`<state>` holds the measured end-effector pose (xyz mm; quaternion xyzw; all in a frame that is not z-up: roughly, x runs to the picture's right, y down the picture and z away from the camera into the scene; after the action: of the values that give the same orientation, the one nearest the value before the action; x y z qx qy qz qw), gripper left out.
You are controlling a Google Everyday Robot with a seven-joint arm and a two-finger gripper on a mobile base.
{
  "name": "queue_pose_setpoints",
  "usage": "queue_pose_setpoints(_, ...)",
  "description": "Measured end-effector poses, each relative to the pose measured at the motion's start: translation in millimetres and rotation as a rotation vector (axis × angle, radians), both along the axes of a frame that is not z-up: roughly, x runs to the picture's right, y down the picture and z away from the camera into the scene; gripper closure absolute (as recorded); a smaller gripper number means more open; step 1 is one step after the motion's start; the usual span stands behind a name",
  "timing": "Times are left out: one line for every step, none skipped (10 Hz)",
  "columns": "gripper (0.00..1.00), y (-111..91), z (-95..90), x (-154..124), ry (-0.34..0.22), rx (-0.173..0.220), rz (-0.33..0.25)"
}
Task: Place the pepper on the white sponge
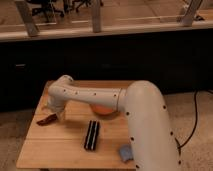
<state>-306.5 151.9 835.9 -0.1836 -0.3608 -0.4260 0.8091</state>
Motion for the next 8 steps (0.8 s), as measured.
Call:
queue_pose_setpoints(0.20, 1.6, -0.3, -1.8, -0.004, -0.007, -0.001)
queue_pose_setpoints(0.20, 3.4, -0.3, -3.6, -0.009, -0.012, -0.001)
queue_pose_setpoints(0.20, 4.7, 0.1, -5.2, -0.012, -0.018, -0.001)
queue_pose_setpoints(0.20, 6.4, 0.8, -6.8, -0.016, -0.025, 0.000)
queue_pose_setpoints(0.20, 8.2, 2.1, -8.2, -0.020, -0.034, 0.002)
queue_pose_setpoints(0.20, 10.0, 3.9, -9.6, -0.023, -0.044, 0.003)
queue_pose_setpoints(0.20, 12.5, 5.6, -12.0, -0.027, -0.055, 0.002)
queue_pose_setpoints(0.20, 14.0, 7.1, -13.6, -0.030, -0.063, 0.002)
